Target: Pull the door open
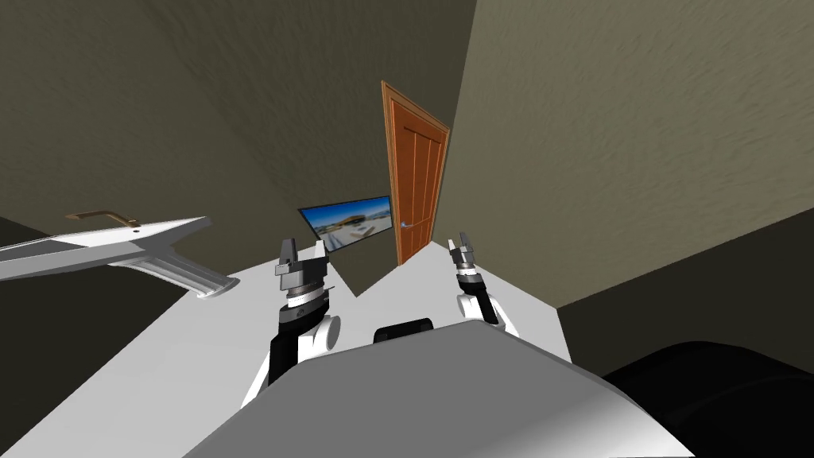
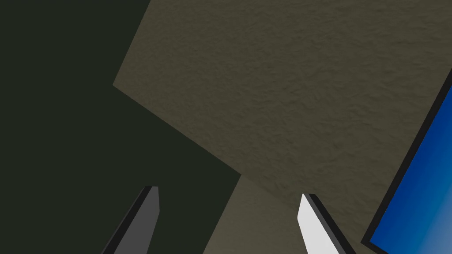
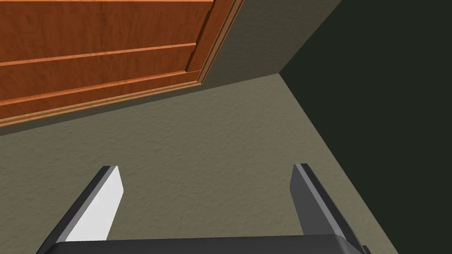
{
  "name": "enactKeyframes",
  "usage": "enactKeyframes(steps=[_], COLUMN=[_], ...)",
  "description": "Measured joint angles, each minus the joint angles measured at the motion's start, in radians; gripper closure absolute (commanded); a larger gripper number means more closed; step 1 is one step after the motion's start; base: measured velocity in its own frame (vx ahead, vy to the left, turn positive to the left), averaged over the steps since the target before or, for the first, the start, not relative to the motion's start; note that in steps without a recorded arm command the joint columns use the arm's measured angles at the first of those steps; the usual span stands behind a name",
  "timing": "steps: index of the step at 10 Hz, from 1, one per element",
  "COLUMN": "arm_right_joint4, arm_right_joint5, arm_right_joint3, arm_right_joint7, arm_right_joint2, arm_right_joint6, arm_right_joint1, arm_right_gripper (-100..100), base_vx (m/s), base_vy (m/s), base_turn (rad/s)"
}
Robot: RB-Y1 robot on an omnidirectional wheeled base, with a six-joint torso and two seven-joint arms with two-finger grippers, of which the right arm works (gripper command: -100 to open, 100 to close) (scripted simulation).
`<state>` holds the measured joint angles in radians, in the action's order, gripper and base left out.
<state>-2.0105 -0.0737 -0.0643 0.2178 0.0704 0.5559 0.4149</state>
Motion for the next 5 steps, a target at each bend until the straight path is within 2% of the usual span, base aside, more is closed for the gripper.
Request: enactKeyframes(steps=[5], arm_right_joint4=[0.124], arm_right_joint5=[-0.004], arm_right_joint3=[0.003], arm_right_joint7=[0.034], arm_right_joint2=[0.028], arm_right_joint6=[0.04], arm_right_joint1=[-0.034], arm_right_gripper=[-100], base_vx=[0.096], base_vy=[-0.034], base_turn=[0.096])
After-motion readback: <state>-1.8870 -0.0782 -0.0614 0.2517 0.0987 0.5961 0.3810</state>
